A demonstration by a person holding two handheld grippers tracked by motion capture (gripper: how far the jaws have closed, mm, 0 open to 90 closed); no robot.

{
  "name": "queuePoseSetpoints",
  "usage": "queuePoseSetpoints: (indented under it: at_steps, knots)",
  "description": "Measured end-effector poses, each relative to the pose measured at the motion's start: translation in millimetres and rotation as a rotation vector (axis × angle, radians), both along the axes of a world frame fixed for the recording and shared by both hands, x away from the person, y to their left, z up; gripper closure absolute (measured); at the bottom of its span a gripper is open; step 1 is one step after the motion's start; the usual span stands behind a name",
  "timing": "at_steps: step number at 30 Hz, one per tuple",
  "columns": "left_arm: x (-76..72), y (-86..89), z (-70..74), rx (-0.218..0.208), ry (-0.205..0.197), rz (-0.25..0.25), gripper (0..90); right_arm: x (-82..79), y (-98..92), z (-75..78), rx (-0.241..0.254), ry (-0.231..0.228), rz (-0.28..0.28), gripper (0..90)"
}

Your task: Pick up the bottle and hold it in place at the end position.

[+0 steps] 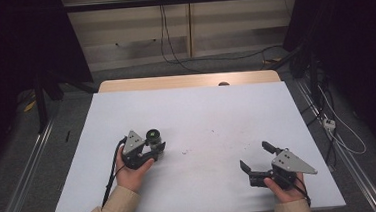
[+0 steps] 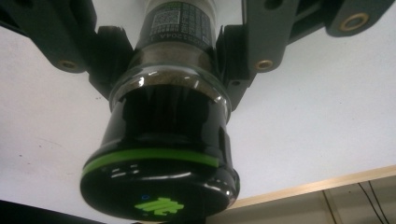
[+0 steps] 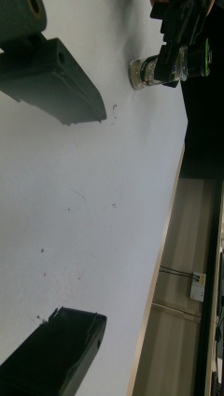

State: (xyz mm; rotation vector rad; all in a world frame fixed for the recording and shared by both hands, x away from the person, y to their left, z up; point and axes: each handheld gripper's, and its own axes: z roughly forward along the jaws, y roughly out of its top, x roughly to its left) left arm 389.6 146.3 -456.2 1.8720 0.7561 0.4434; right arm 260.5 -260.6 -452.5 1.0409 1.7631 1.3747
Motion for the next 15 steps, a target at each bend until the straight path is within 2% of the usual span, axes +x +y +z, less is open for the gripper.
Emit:
queuePoseSetpoints:
  at_steps: [2,4,7,15]
  knots:
    - [1.4,-0.3,0.4,-0.011,0.005,-0.009,53.3,0.4,0.9,0.0,0.001,0.002,0.001,3.0]
    - [2.7,-1.2,2.6,0.002,-0.004,-0.019,53.3,0.6,1.3,0.1,0.002,0.003,0.003,3.0]
    - [5.0,-4.2,6.0,-0.014,-0.001,-0.037,53.3,1.4,2.0,0.1,-0.006,0.002,0.008,3.0]
    - [12.8,-13.1,12.4,-0.002,-0.027,-0.111,53.3,2.6,3.2,0.8,-0.003,0.002,0.013,3.0]
